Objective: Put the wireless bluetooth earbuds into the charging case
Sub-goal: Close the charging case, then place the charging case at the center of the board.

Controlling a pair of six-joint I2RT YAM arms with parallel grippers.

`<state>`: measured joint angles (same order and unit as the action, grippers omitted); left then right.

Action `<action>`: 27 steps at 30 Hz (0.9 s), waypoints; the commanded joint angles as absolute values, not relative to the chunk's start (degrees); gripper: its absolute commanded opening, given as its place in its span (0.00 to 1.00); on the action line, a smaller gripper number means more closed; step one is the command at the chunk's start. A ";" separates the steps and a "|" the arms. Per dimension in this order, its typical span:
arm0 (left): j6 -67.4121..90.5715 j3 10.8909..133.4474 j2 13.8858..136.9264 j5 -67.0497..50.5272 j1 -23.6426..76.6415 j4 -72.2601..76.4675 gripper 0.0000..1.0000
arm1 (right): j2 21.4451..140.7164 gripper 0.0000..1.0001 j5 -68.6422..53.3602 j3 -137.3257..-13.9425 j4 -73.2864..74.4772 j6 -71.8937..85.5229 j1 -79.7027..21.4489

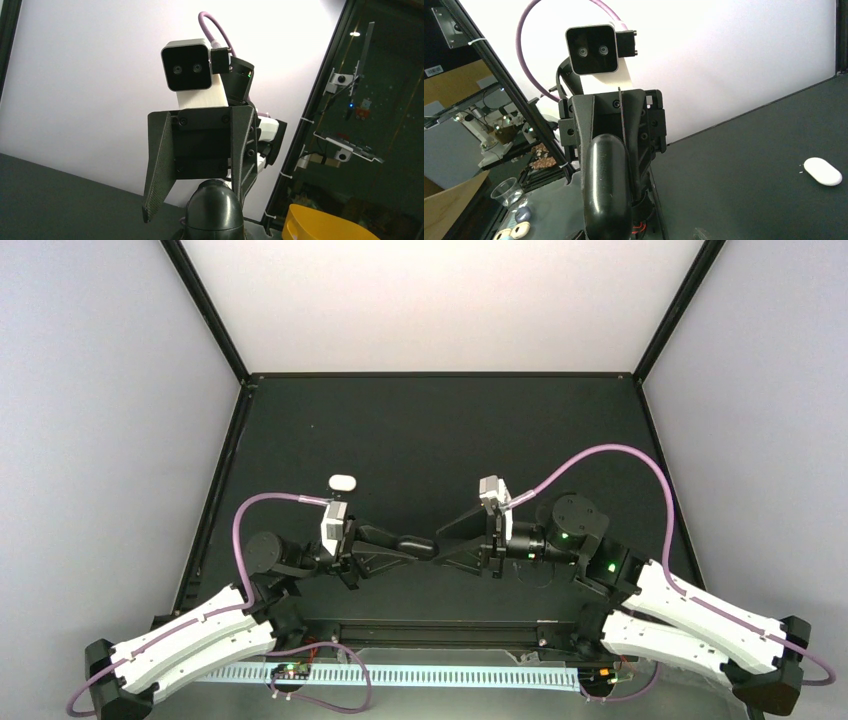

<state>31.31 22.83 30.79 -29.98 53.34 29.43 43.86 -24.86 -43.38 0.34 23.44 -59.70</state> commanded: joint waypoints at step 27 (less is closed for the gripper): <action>33.07 23.63 32.19 -29.22 53.61 32.49 0.02 | 46.75 0.47 -27.55 -45.70 -4.05 24.46 -59.43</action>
<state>33.21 22.61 32.60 -29.93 53.34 30.89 46.78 -26.50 -43.92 -1.78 24.64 -59.70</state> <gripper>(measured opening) 0.217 0.482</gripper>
